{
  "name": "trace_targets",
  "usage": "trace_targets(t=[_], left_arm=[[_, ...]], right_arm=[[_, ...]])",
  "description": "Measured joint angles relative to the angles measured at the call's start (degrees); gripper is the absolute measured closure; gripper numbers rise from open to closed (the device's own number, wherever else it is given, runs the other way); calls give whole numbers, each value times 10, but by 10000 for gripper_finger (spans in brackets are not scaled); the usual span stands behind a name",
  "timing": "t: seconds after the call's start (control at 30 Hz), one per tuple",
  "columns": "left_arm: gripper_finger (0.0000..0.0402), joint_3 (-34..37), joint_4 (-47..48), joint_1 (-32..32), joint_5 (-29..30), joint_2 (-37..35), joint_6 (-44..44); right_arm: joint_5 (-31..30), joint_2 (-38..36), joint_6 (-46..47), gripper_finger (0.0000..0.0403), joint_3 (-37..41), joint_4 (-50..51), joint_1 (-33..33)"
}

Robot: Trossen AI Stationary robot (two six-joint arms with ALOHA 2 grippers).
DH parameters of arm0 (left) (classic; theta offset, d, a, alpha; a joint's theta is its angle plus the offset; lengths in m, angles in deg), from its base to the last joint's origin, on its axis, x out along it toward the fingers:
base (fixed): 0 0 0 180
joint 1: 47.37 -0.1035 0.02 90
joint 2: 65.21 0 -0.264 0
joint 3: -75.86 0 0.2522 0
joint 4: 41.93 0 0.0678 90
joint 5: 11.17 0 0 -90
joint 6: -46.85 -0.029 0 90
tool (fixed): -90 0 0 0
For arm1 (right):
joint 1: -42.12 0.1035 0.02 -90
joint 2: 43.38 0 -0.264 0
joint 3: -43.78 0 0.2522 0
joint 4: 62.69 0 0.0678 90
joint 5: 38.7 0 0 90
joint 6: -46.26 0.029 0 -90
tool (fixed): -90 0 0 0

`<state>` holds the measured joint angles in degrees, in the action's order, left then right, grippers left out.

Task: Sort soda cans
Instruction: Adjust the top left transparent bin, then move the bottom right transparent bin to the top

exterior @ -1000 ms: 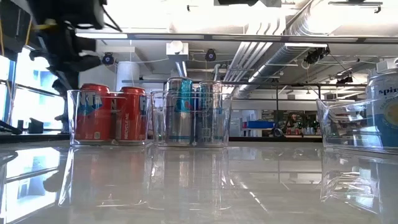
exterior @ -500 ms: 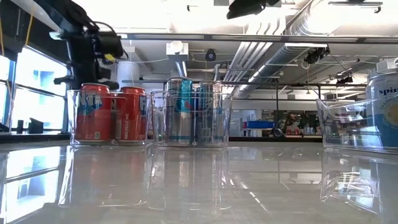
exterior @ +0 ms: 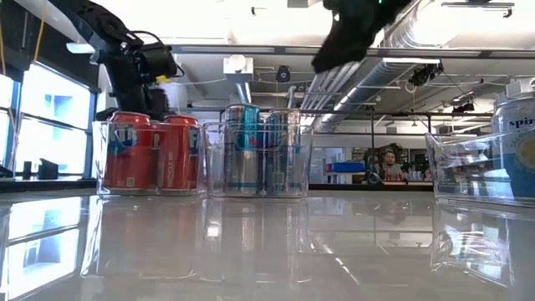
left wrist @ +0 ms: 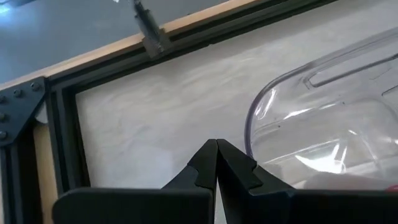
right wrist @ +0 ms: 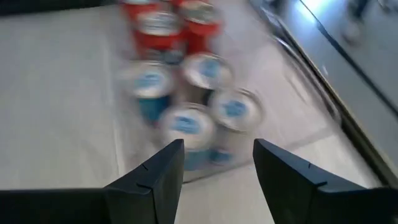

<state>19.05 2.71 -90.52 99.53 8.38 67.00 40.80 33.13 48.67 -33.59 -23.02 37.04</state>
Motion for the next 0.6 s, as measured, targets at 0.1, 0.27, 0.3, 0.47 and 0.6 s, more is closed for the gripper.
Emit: trace_targets(t=[0.1,0.27,0.3,0.47,0.6], left_arm=[[401,1,-7,2,0,-2,-4],[401,1,12,3,41,-21,-27],[401,1,15,3,53,-29,-31],[401,1,20,10,79,-91,-51],[401,1,22,40,84,-162,-81]], right_arm=[[0,0,63,215,44,-19,-53],[-1,0,146,215,117,-31,-102],[-1,1,154,215,129,-33,-105],[-6,-14,136,222,129,-12,-82],[-6,-59,85,236,92,43,1]])
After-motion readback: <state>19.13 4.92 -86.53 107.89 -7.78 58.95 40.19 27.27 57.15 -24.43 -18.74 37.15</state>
